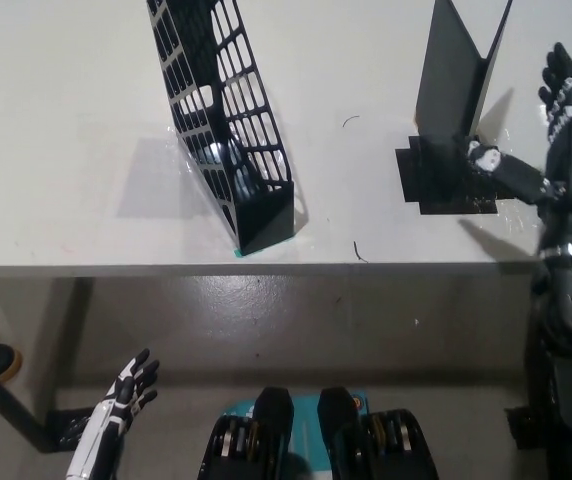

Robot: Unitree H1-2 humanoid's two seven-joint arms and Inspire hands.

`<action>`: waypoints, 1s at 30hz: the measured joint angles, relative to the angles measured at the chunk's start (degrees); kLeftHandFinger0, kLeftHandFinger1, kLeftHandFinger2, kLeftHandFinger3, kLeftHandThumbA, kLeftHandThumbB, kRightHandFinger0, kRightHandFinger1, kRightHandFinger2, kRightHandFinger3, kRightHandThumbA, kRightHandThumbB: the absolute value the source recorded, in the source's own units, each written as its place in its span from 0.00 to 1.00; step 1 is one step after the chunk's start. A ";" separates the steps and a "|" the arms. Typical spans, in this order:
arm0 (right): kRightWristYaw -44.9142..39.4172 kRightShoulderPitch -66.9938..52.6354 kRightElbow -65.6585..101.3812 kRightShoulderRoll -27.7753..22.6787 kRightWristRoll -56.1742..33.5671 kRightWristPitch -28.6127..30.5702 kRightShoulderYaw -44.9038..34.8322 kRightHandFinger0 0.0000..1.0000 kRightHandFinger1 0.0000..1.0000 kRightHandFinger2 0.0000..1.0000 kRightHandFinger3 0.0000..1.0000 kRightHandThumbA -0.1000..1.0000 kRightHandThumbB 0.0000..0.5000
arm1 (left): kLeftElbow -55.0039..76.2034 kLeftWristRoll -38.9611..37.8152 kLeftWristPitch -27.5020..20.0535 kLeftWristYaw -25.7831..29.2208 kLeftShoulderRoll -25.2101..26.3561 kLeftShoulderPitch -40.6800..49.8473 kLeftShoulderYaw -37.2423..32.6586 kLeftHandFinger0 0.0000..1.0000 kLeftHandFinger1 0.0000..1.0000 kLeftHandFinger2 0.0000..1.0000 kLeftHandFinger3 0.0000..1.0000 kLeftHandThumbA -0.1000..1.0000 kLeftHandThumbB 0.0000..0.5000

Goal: A notebook is kept standing on the table on the right hand side and a black shelf is kept on the left hand side and the robot uses its right hand to grab the notebook and places it in the shelf

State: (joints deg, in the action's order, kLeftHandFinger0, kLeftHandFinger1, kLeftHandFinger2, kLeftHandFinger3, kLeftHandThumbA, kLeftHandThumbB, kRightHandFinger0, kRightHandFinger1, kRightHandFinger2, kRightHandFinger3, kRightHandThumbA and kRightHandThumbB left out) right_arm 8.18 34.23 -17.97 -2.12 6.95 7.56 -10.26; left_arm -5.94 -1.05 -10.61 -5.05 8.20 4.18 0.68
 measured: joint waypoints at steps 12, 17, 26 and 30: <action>6.62 15.52 -30.41 -0.40 -0.66 1.45 -1.09 1.00 1.00 1.00 1.00 1.00 1.00 | -0.39 -0.31 -1.01 -0.01 -0.01 0.31 -0.01 1.00 1.00 1.00 1.00 1.00 0.09; 7.97 23.47 -46.13 -1.17 -2.40 3.38 -2.23 1.00 1.00 1.00 1.00 1.00 0.98 | -1.01 -0.41 -1.46 -0.01 0.02 0.34 -0.01 1.00 1.00 1.00 1.00 1.00 0.09; 14.22 32.59 -58.83 -0.65 -7.68 7.25 -9.07 0.00 0.01 0.40 0.52 0.00 0.16 | -1.06 -0.54 -1.72 0.00 -0.01 0.38 0.01 1.00 1.00 1.00 1.00 1.00 0.07; 18.28 33.70 -59.45 0.35 -8.27 9.31 -9.03 0.00 0.04 0.53 0.61 0.00 0.17 | -1.11 -0.58 -1.82 -0.01 0.02 0.14 0.09 1.00 1.00 1.00 1.00 1.00 0.14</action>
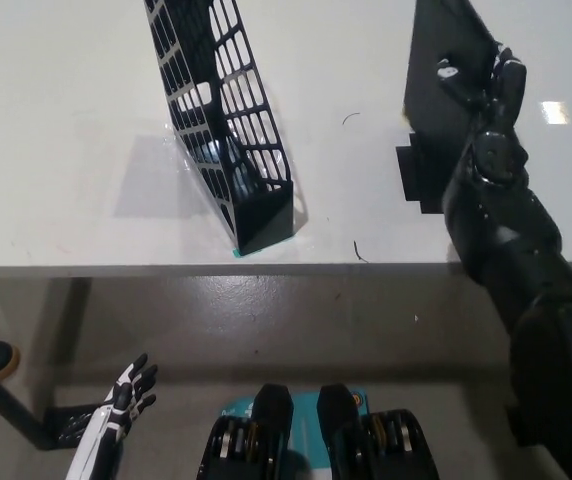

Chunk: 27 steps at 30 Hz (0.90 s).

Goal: A notebook is kept standing on the table on the right hand side and a black shelf is kept on the left hand side and the robot uses its right hand to grab the notebook and places it in the shelf

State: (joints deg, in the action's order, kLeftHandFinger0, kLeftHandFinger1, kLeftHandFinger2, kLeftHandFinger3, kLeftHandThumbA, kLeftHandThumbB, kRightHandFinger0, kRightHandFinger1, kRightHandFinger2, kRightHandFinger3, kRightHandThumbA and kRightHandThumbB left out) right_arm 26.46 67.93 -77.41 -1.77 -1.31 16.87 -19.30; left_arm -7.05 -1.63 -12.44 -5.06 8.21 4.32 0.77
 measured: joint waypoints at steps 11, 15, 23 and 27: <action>5.84 -0.57 -0.24 1.20 0.25 3.45 5.14 0.00 0.04 0.52 0.62 0.00 0.20 | 0.01 -0.18 -0.05 0.00 0.08 -0.02 0.09 1.00 1.00 1.00 1.00 1.00 0.13; 6.89 -1.59 2.67 0.89 0.91 4.43 7.88 0.00 0.06 0.52 0.68 0.00 0.22 | 0.01 -0.19 -0.05 0.00 0.07 -0.02 0.09 1.00 1.00 1.00 1.00 1.00 0.14; 8.34 -4.63 17.72 0.56 4.79 3.79 12.56 0.00 0.18 0.60 0.71 0.00 0.23 | -0.30 -0.19 -0.02 0.01 0.05 -0.03 0.02 1.00 1.00 1.00 1.00 1.00 0.15; 8.29 -8.34 26.82 0.68 6.19 2.05 13.95 0.00 0.21 0.63 0.74 0.00 0.23 | -0.81 -0.18 0.04 0.01 0.04 -0.01 -0.01 1.00 1.00 1.00 1.00 1.00 0.15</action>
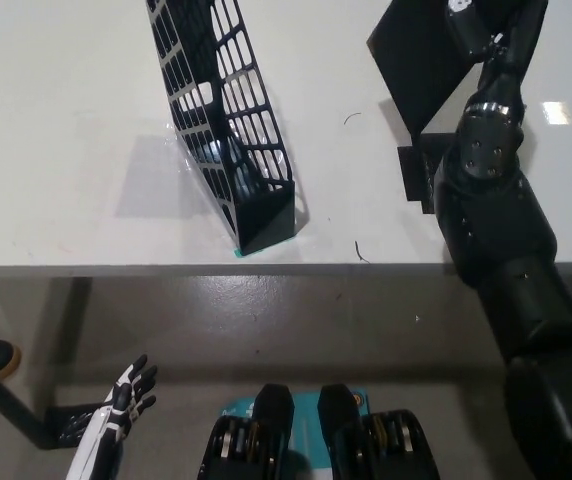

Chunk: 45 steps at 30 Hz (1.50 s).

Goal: A notebook is kept standing on the table on the right hand side and a black shelf is kept on the left hand side and the robot uses its right hand to grab the notebook and places it in the shelf

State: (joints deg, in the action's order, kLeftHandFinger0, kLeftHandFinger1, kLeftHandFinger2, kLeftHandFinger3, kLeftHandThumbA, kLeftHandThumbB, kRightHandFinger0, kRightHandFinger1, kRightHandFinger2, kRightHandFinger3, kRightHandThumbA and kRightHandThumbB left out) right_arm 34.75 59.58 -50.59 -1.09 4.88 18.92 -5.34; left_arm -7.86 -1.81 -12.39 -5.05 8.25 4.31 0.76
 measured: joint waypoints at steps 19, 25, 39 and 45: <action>-1.46 -6.04 31.72 5.04 6.79 -10.45 8.12 0.00 0.18 0.63 0.76 0.00 0.24 | -0.14 0.02 0.07 -0.01 0.02 -0.13 -0.06 1.00 1.00 1.00 1.00 1.00 0.17; -2.66 0.33 38.78 7.97 10.73 -13.12 12.31 0.00 0.17 0.63 0.76 0.00 0.23 | -0.02 0.02 0.07 -0.01 0.15 -0.58 -0.05 1.00 1.00 1.00 1.00 1.00 0.20; -4.75 5.69 39.85 11.81 16.14 -14.84 14.40 0.00 0.15 0.63 0.78 0.00 0.22 | 0.59 0.03 0.08 -0.02 0.75 -0.72 -0.07 1.00 1.00 1.00 1.00 1.00 0.21; -4.69 5.58 34.59 11.97 16.79 -15.09 14.31 0.00 0.15 0.62 0.77 0.00 0.20 | 0.64 0.04 0.08 -0.02 0.79 -0.72 -0.11 1.00 1.00 1.00 1.00 1.00 0.20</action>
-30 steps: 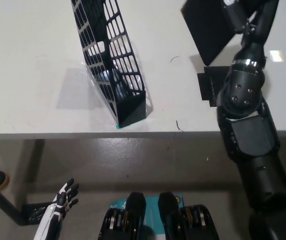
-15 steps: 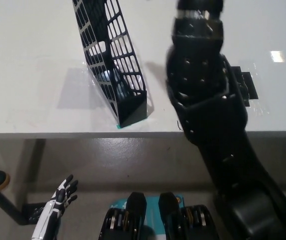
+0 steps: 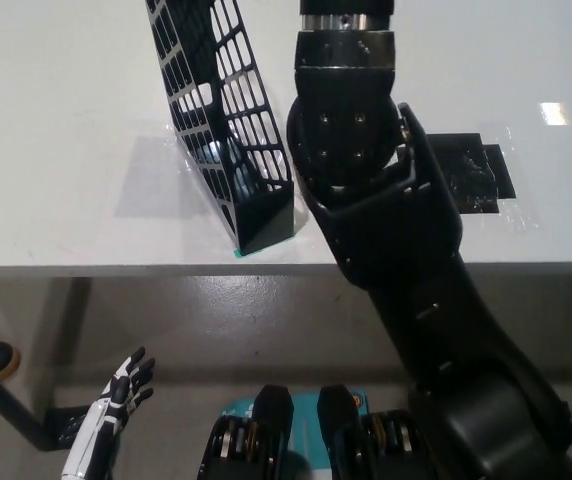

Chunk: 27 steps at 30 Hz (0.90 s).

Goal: A notebook is kept standing on the table on the right hand side and a black shelf is kept on the left hand side and the robot uses its right hand to grab the notebook and places it in the shelf

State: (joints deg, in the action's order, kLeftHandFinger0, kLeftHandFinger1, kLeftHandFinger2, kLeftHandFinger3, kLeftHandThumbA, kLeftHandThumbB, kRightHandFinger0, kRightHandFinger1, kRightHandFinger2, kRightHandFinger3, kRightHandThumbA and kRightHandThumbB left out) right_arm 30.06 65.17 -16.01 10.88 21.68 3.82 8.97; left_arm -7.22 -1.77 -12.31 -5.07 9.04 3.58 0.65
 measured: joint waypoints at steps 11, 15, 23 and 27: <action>1.56 0.06 -20.14 1.64 -0.37 2.95 -1.46 0.00 0.17 0.65 0.76 0.00 0.18 | -0.01 -0.03 -0.05 -0.39 0.11 0.01 -0.20 1.00 1.00 1.00 1.00 1.00 0.19; 2.19 0.26 -27.27 2.00 -0.67 5.50 -1.95 0.00 0.18 0.66 0.79 0.00 0.19 | -0.03 0.19 -0.06 -0.68 0.31 -0.03 -0.21 1.00 1.00 1.00 1.00 1.00 0.19; 4.32 2.07 -39.30 2.96 -1.33 9.79 -2.91 0.00 0.13 0.64 0.71 0.00 0.21 | -0.01 0.30 -0.03 -0.78 0.42 -0.05 -0.21 1.00 1.00 1.00 1.00 1.00 0.23; 4.81 2.70 -43.53 3.88 -2.34 11.30 -3.57 0.00 0.13 0.65 0.70 0.00 0.24 | 0.02 0.31 0.02 -0.81 0.42 -0.05 -0.21 1.00 1.00 1.00 1.00 1.00 0.23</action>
State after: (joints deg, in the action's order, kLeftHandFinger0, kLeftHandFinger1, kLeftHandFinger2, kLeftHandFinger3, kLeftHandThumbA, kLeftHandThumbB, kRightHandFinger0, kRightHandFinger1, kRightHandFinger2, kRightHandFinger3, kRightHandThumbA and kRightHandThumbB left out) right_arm 34.87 67.86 -59.53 14.75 19.33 15.12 5.40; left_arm -7.20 -1.46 -12.29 -5.88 9.46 3.53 0.44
